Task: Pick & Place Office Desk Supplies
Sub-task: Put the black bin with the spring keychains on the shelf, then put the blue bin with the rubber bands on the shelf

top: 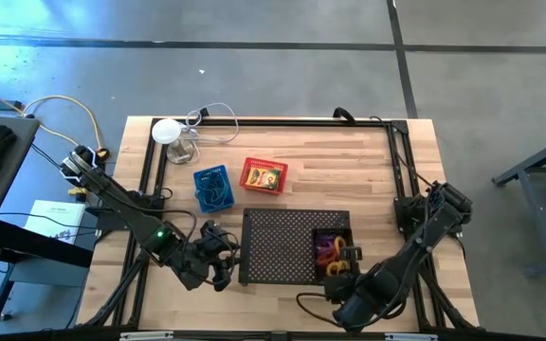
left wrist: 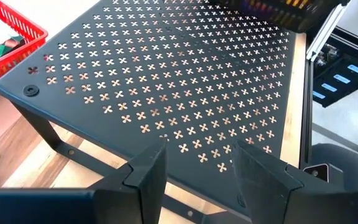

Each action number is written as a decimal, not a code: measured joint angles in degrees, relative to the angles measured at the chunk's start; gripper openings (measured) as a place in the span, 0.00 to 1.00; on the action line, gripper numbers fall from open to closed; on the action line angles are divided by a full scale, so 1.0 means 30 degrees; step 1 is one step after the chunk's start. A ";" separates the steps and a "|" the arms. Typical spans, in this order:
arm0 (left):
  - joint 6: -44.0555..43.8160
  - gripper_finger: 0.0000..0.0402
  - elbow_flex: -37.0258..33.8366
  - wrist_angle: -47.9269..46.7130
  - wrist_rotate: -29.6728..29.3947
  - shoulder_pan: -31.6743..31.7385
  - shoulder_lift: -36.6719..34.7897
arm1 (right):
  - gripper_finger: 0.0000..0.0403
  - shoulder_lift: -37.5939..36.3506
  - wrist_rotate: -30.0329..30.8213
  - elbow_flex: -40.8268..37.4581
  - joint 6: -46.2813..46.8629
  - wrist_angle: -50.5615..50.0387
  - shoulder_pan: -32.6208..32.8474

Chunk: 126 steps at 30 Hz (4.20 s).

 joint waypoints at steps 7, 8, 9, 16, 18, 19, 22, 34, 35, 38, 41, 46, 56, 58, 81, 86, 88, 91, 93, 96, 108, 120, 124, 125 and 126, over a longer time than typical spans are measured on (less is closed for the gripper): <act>0.0000 0.43 0.0000 0.0000 0.0000 0.0000 0.0000 | 0.11 0.0000 0.0060 0.0000 0.0357 -0.0135 0.0009; 0.0005 0.43 0.0000 0.0000 0.0000 0.0000 0.0000 | 0.13 0.0000 0.0112 0.0000 0.0349 -0.0143 0.0009; 0.0000 0.43 0.0000 0.0000 0.0000 0.0000 0.0000 | 0.15 -0.0007 0.0185 0.0000 0.0289 -0.0143 0.0009; 0.0002 0.43 0.0000 0.0000 0.0005 0.0000 0.0000 | 0.32 -0.0015 0.0097 -0.0007 0.0252 -0.0165 -0.0020; 0.0000 0.43 0.0000 0.0000 0.0007 0.0000 0.0000 | 0.36 -0.0024 0.0164 -0.0008 0.0306 -0.0165 -0.0046; 0.0007 0.43 0.0000 0.0000 0.0007 0.0000 0.0000 | 0.38 -0.0044 0.0174 -0.0015 0.0372 -0.0165 -0.0116; 0.0007 0.43 0.0000 0.0007 0.0007 0.0000 0.0000 | 0.39 -0.0080 0.0096 -0.0015 0.0372 -0.0173 -0.0379; 0.0007 0.43 0.0000 0.0002 0.0007 0.0000 0.0000 | 0.31 -0.0102 -0.1098 0.1094 -0.0568 -0.0967 -0.1482; 0.0007 0.43 0.0000 0.0003 0.0007 0.0000 0.0000 | 0.30 -0.0102 -0.1348 0.1325 -0.0578 -0.0976 -0.1530; 0.0015 0.43 0.0000 0.0001 0.0010 -0.0015 0.0000 | 0.28 -0.0102 -0.1835 0.2253 -0.0612 -0.1053 -0.1536; 0.0015 0.43 0.0000 0.0000 0.0015 -0.0029 0.0000 | 0.25 -0.0102 -0.2868 0.3204 -0.0274 -0.1091 -0.1525; -0.0311 0.43 0.0000 0.0098 0.1385 -0.0417 0.0000 | 0.22 -0.0109 -0.5592 0.4393 0.2363 -0.0667 -0.1589; -0.0998 0.43 -0.0007 0.0523 0.3885 -0.3425 0.0017 | 0.21 -0.0102 -0.8599 0.4401 0.9361 0.2193 0.1675; -0.1999 0.43 -0.0007 -0.0285 0.3488 -0.3868 0.0176 | 0.21 -0.0102 -0.7589 0.4401 0.9654 0.2291 0.2416; 0.5632 0.40 -0.0015 -0.9782 -0.2093 -0.1181 0.3497 | 0.21 0.1677 0.7025 0.4322 0.9231 0.2503 0.8380; 0.5211 0.40 -0.0169 -1.0924 -0.2416 0.0593 0.3483 | 0.21 0.2398 0.7204 0.4313 0.9224 0.2868 0.8309; 0.4947 0.40 -0.0466 -1.1551 -0.2120 0.1395 0.3483 | 0.21 0.2580 0.7173 0.4321 0.9224 0.2944 0.8242; 0.4628 0.40 -0.0976 -1.1796 -0.1238 0.2606 0.3480 | 0.21 0.2849 0.7113 0.4320 0.9224 0.3060 0.8234; 0.4619 0.40 -0.1342 -1.1821 -0.0624 0.3248 0.3479 | 0.21 0.2936 0.7038 0.4320 0.9224 0.3130 0.8234; 0.4726 0.40 -0.1761 -1.1686 -0.0287 0.3864 0.3480 | 0.21 0.2936 0.7053 0.4320 0.9224 0.3264 0.8238; 0.4845 0.40 -0.2737 -1.0816 -0.0238 0.4284 0.3475 | 0.21 0.2936 0.7191 0.4320 0.9238 0.4380 0.8234; 0.5162 0.39 -0.3541 -0.9406 -0.0244 0.4433 0.3475 | 0.21 0.2929 0.7147 0.4320 0.8724 0.4855 0.8234; 0.5177 0.36 -0.3695 -0.8752 -0.0122 0.4932 0.3475 | 0.21 0.2929 0.7147 0.4320 0.8715 0.4870 0.8234; 0.5187 0.35 -0.3740 -0.8664 -0.0120 0.5091 0.3483 | 0.21 0.2929 0.7147 0.4320 0.8714 0.4875 0.8234; 0.5195 0.34 -0.3799 -0.8616 -0.0128 0.5273 0.3483 | 0.21 0.2929 0.7147 0.4320 0.8717 0.4870 0.8234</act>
